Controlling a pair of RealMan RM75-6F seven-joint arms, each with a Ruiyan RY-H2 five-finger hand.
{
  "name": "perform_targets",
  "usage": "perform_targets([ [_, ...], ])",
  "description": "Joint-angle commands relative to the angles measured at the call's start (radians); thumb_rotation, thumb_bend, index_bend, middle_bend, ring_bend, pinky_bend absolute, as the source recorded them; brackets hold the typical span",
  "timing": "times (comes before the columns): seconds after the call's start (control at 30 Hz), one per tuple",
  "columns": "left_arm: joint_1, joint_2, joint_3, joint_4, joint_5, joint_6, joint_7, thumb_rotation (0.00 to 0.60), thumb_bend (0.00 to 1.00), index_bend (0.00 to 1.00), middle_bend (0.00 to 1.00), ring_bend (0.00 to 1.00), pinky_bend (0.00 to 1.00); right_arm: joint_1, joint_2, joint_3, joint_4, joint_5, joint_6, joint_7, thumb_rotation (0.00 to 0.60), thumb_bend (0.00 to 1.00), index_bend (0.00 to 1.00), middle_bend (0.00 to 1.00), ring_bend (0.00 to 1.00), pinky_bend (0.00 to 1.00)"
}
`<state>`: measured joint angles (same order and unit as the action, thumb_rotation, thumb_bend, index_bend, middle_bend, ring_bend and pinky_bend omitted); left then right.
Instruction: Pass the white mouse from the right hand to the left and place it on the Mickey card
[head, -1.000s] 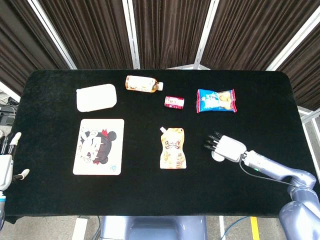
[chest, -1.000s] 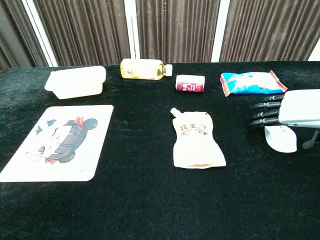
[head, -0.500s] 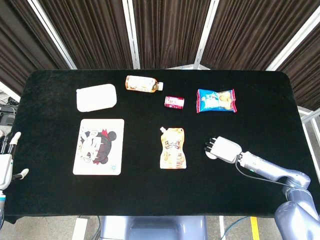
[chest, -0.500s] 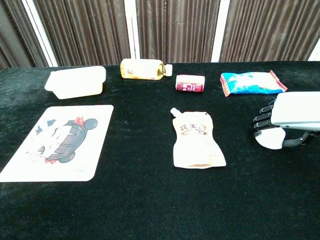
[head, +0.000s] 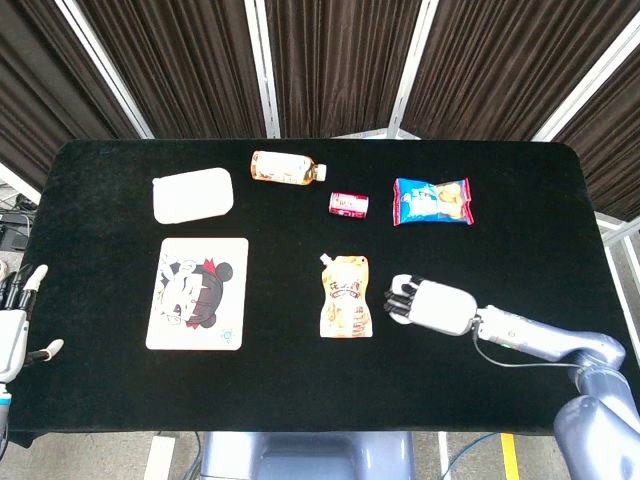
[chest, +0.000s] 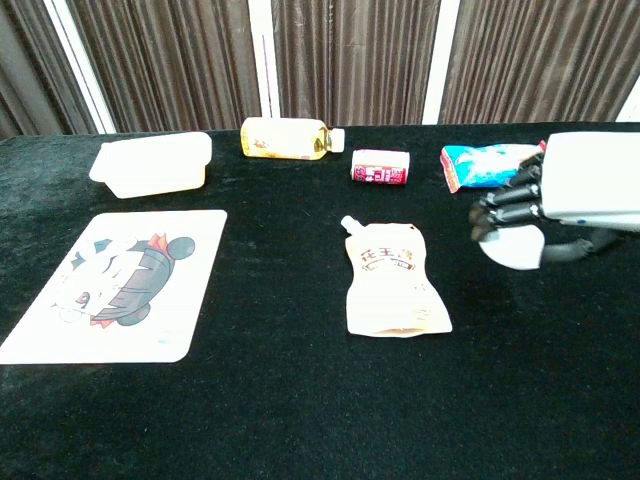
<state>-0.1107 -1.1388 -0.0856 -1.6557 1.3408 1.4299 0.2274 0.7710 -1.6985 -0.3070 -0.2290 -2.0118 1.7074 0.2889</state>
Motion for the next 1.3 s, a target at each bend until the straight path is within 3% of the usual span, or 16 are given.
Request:
perform_targets([
  [0.03, -0.002, 0.015, 0.007, -0.010, 0.014, -0.008, -0.022, 0.600, 0.00, 0.00, 0.00, 0.00, 0.00, 0.106, 0.041, -0.011, -0.137, -0.047, 0.038, -0.124, 0.600, 0.55, 0.49, 0.58, 0.45, 0.57],
  [0.3, -0.009, 0.036, 0.012, -0.007, 0.024, -0.028, -0.071, 0.600, 0.00, 0.00, 0.00, 0.00, 0.00, 0.284, 0.104, 0.003, -0.528, -0.104, -0.185, -0.339, 0.600, 0.55, 0.49, 0.58, 0.45, 0.57],
  [0.5, -0.011, 0.046, 0.011, -0.001, 0.021, -0.037, -0.099, 0.600, 0.00, 0.00, 0.00, 0.00, 0.00, 0.357, 0.101, 0.030, -0.677, -0.115, -0.340, -0.415, 0.600, 0.55, 0.49, 0.58, 0.45, 0.57],
  [0.67, -0.012, 0.054, 0.006, 0.009, 0.006, -0.046, -0.123, 0.600, 0.00, 0.00, 0.00, 0.00, 0.00, 0.389, 0.060, 0.037, -0.695, -0.133, -0.423, -0.429, 0.600, 0.55, 0.49, 0.58, 0.45, 0.57],
  [0.93, -0.015, 0.057, 0.003, 0.022, -0.007, -0.057, -0.139, 0.600, 0.00, 0.00, 0.00, 0.00, 0.00, 0.384, -0.014, 0.035, -0.627, -0.137, -0.456, -0.399, 0.600, 0.52, 0.48, 0.57, 0.44, 0.55],
  [0.97, -0.016, 0.057, 0.003, 0.023, -0.008, -0.057, -0.138, 0.600, 0.00, 0.00, 0.00, 0.00, 0.00, 0.383, -0.022, 0.035, -0.618, -0.138, -0.456, -0.397, 0.600, 0.45, 0.42, 0.53, 0.41, 0.52],
  [1.03, -0.016, 0.055, 0.003, 0.023, -0.009, -0.058, -0.135, 0.600, 0.00, 0.00, 0.00, 0.00, 0.00, 0.377, -0.031, 0.037, -0.603, -0.131, -0.469, -0.403, 0.600, 0.25, 0.22, 0.34, 0.27, 0.39],
  [1.07, -0.017, 0.054, 0.004, 0.023, -0.009, -0.058, -0.133, 0.600, 0.00, 0.00, 0.00, 0.00, 0.00, 0.373, -0.031, 0.039, -0.600, -0.121, -0.490, -0.414, 0.600, 0.12, 0.09, 0.21, 0.17, 0.30],
  [1.1, -0.017, 0.054, 0.004, 0.023, -0.009, -0.059, -0.131, 0.600, 0.00, 0.00, 0.00, 0.00, 0.00, 0.368, -0.029, 0.042, -0.604, -0.110, -0.508, -0.424, 0.600, 0.04, 0.03, 0.11, 0.08, 0.23],
  [1.17, -0.019, 0.051, 0.005, 0.023, -0.010, -0.062, -0.126, 0.600, 0.00, 0.00, 0.00, 0.00, 0.00, 0.355, -0.017, 0.053, -0.633, -0.084, -0.537, -0.453, 0.600, 0.00, 0.00, 0.03, 0.02, 0.19],
  [1.3, -0.021, 0.048, 0.007, 0.023, -0.013, -0.067, -0.119, 0.600, 0.00, 0.00, 0.00, 0.00, 0.00, 0.332, 0.020, 0.064, -0.690, -0.060, -0.533, -0.482, 0.600, 0.00, 0.00, 0.00, 0.00, 0.18],
])
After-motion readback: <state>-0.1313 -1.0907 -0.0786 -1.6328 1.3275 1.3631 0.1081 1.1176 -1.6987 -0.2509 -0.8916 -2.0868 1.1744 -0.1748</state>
